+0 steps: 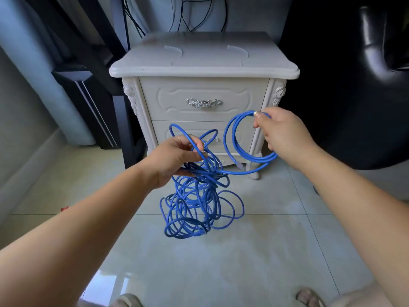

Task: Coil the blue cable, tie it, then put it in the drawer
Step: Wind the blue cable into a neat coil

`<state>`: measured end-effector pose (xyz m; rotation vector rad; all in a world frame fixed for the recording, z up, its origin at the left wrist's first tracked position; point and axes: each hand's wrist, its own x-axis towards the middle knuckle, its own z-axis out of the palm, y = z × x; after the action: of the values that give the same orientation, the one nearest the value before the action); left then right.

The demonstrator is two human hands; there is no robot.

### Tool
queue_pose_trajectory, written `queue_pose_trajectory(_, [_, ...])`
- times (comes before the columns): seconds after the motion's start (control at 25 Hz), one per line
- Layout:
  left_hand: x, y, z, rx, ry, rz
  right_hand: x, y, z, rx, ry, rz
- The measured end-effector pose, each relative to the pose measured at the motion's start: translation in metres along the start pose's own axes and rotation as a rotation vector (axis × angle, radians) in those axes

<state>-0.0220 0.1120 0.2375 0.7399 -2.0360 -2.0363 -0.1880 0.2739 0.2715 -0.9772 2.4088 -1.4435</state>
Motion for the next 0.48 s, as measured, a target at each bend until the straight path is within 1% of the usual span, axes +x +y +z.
queue_pose_trajectory(0.12, [-0.001, 0.001, 0.0, -0.025, -0.001, 0.004, -0.003, -0.003, 0.009, 0.069, 0.242, -0.058])
queue_pose_trajectory(0.2, [-0.001, 0.003, -0.002, -0.066, 0.005, -0.026, -0.005, -0.002, 0.017, 0.123, 0.309, -0.078])
queue_pose_trajectory(0.28, [-0.001, 0.003, -0.006, -0.104, 0.018, -0.074, -0.003, -0.002, 0.02, 0.165, 0.374, -0.05])
queue_pose_trajectory(0.36, [0.0, 0.0, -0.01, -0.113, 0.055, -0.118, 0.0, -0.005, 0.016, 0.227, 0.403, -0.013])
queue_pose_trajectory(0.44, [0.002, -0.004, -0.012, -0.112, 0.097, -0.158, 0.005, -0.008, 0.012, 0.359, 0.363, 0.022])
queue_pose_trajectory(0.48, [0.003, -0.006, -0.012, -0.116, 0.109, -0.174, 0.006, -0.009, 0.011, 0.385, 0.339, 0.033])
